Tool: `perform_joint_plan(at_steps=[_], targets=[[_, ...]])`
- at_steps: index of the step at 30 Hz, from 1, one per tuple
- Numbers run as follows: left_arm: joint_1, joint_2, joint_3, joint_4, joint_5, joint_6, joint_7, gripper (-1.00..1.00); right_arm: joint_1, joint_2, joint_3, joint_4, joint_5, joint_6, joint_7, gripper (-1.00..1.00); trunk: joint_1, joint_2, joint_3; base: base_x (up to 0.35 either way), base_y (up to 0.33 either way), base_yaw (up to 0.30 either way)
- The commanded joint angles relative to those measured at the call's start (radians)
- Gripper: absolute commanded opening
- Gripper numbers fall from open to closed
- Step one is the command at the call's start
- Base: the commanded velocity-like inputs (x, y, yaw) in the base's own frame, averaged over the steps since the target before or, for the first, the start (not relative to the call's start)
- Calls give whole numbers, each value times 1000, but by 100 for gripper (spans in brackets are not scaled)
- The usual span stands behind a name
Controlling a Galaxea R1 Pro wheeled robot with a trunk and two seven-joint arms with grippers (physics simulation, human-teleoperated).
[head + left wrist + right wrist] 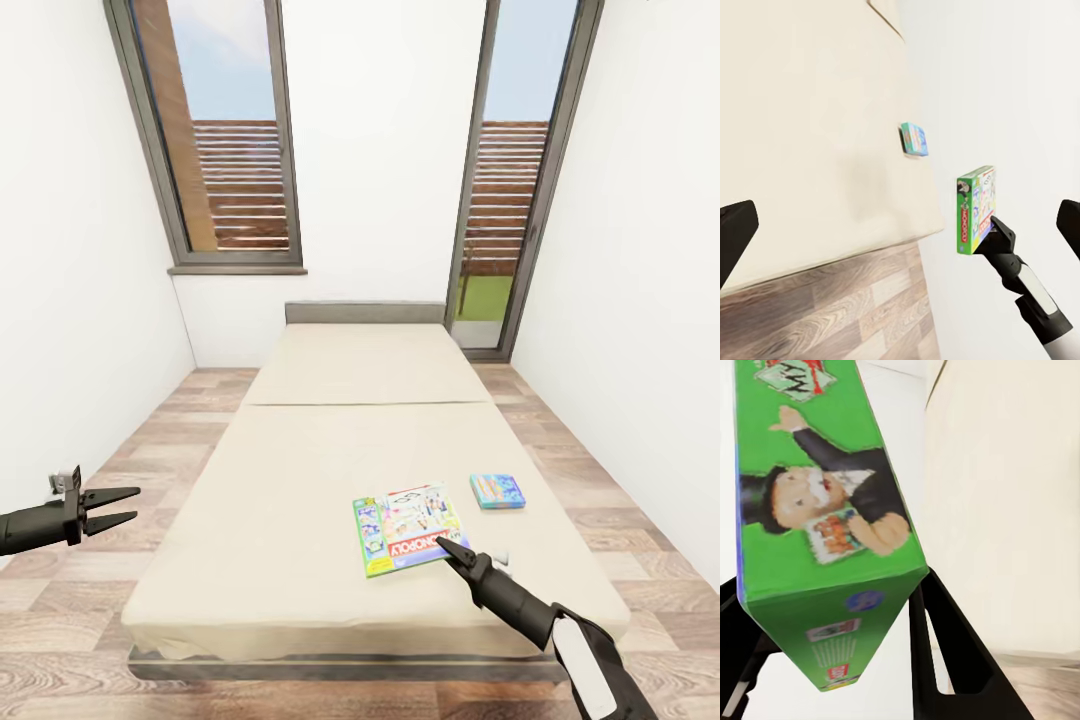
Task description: Put all the toys in the child's room - the three board games (two on the bed and one on the table), the two jigsaw puzzles on the table, and the tennis ball on the table - inside the toy box on the table in the child's room.
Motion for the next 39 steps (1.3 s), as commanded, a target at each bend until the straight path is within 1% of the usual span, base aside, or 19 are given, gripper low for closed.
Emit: perform_joint_plan(at_steps=[1, 21, 26, 39], targets=[[0, 0, 0, 0, -2, 11, -4, 100, -1, 0, -2, 1, 0, 5, 1, -100, -4, 7, 2, 0, 0, 0], [0, 0, 0, 0, -2, 10, -4, 100, -1, 0, -7, 10, -3, 3, 2, -100, -81, 147, 65, 0, 0, 0], [0, 0, 0, 0, -2, 10, -4, 100, -1, 1, -7, 10, 0, 2, 1, -100, -81, 147, 65, 0, 0, 0], [0, 0, -1, 0, -2, 10, -4, 100, -1, 2, -9, 11, 0, 0, -4, -100, -131, 238, 106, 0, 0, 0]])
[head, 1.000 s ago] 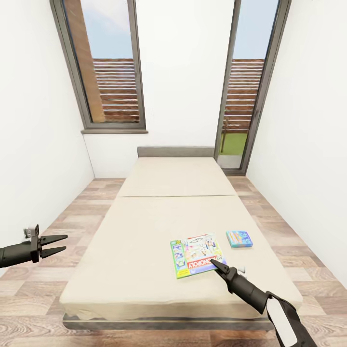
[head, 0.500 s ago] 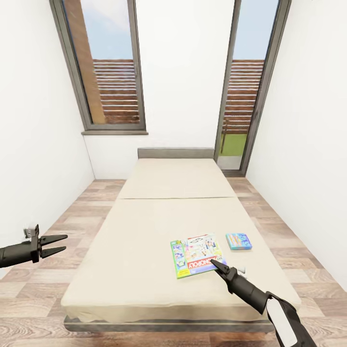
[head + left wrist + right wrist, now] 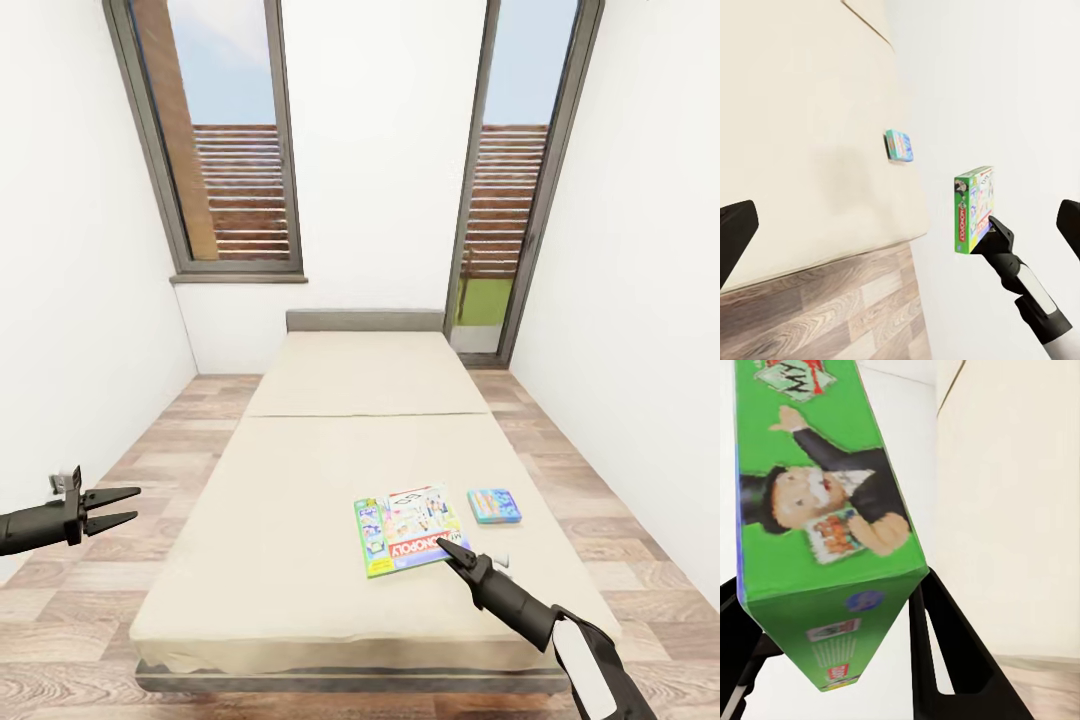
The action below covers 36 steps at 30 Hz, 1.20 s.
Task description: Put all the toys in the child's room - the three board games (two on the bed and one on the table), the two jigsaw puzzles on the table, and the tennis ball on the table - inside the toy box on the table in the child's room.
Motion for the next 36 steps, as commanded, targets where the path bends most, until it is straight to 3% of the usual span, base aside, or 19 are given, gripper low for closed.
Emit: perform_joint_plan(at_steps=[1, 11, 21, 25, 31, 36], targets=[[0, 0, 0, 0, -2, 11, -4, 100, -1, 0, -1, 0, -1, 5, 1, -100, -4, 7, 2, 0, 0, 0], [0, -1, 0, 0, -2, 11, -4, 100, -1, -2, 4, -5, 3, -46, -22, -100, -42, 77, 34, 0, 0, 0], [0, -1, 0, 0, -2, 11, -4, 100, -1, -9, 10, -24, 3, -35, -74, -100, -81, 147, 65, 0, 0, 0], [0, -1, 0, 0, -2, 11, -4, 100, -2, -9, 7, -80, 2, 65, -76, -100, -96, 175, 77, 0, 0, 0], [0, -6, -1, 0, -2, 11, -4, 100, -4, 4, 5, -292, 2, 255, -90, -100, -119, 217, 96, 0, 0, 0], [0, -19, -2, 0, -3, 12, -4, 100, -4, 8, 0, -321, -9, 289, -163, -100, -138, 252, 112, 0, 0, 0]])
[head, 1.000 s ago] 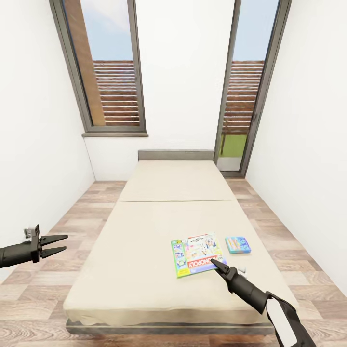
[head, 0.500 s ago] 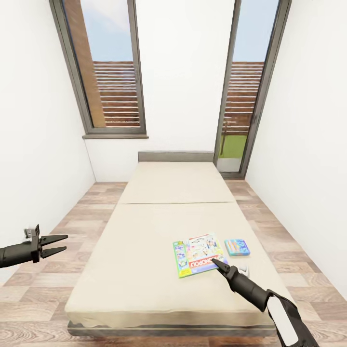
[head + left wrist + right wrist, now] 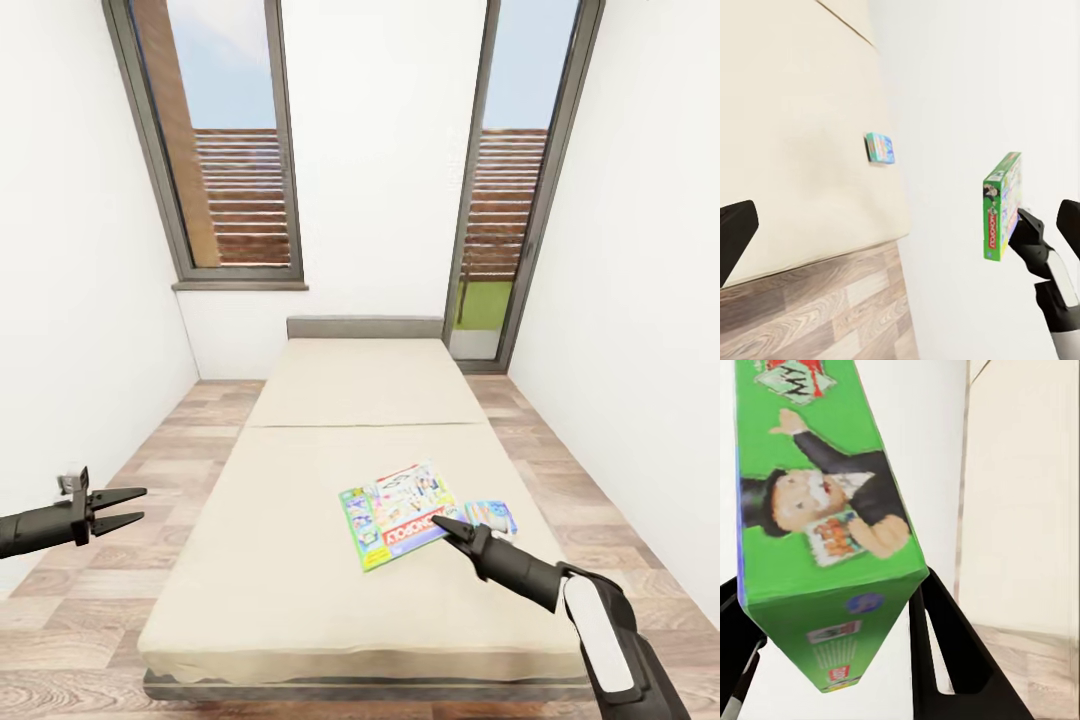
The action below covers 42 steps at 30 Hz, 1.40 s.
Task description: Put all the toys in the child's room - the three board games (two on the bed and one on the table), the two jigsaw puzzles on the table, and the tennis ball on the table - inside the toy box on the table in the child's room.
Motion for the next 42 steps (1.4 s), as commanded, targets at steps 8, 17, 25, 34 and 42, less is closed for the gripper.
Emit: perform_joint_plan(at_steps=[8, 17, 25, 34, 42], targets=[[-1, -5, 0, 0, -2, 11, -4, 100, -1, 1, -7, -9, -1, 8, -13, -100, -31, 56, 24, 0, 0, 0], [-1, -17, 0, 0, -3, 12, -4, 100, -1, -2, -10, -17, -4, 6, -12, -100, -65, 119, 52, 0, 0, 0], [-1, -26, -2, 0, -4, 15, -4, 100, -1, -2, -48, -17, -4, 6, -11, -100, -96, 175, 77, 0, 0, 1], [-1, -28, -65, 1, -4, 15, -4, 100, -1, 1, -56, -17, -4, 5, -14, -100, -130, 238, 106, 0, 0, 220], [-1, -27, -84, 1, -4, 15, -4, 100, -1, 3, -53, -15, -4, 0, -19, -100, -138, 252, 112, 0, 0, 289]])
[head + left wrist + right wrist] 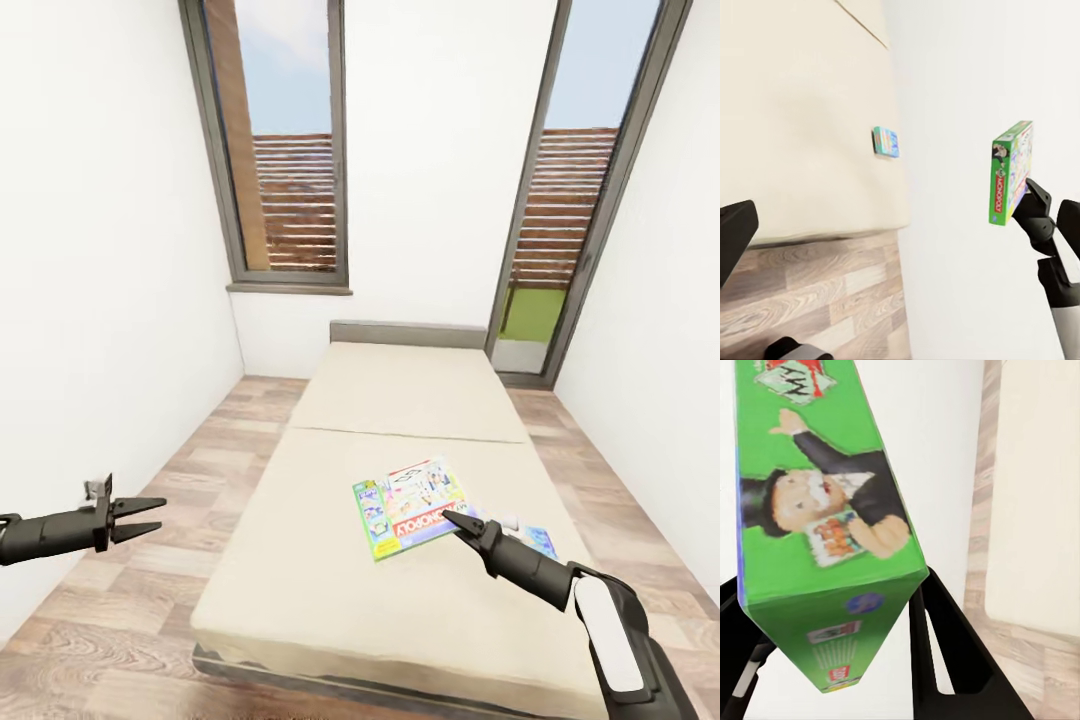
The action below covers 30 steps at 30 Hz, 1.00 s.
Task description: Put all the toys in the child's room - the three board games (two on the bed and one on the table), the two jigsaw puzzles on the table, and the tennis ball on the table - inside the toy box on the table in the child's room.
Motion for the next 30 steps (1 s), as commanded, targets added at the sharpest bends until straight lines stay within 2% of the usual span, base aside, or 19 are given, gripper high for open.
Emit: perform_joint_plan(at_steps=[1, 17, 30], targets=[[-1, 0, 0, 0, -2, 10, -4, 100, -1, 0, -2, 0, 1, 6, 7, -100, 0, -1, -1, 0, 0, 291], [-1, 0, -1, 0, -1, 10, -4, 100, -1, 1, 0, 7, 2, 3, 5, -100, 0, -1, -1, -80, 0, 291], [-2, 0, -2, 0, -1, 10, -4, 100, -1, 2, 2, 7, 6, 1, 5, -100, -50, 90, 40, -4, 0, 291]])
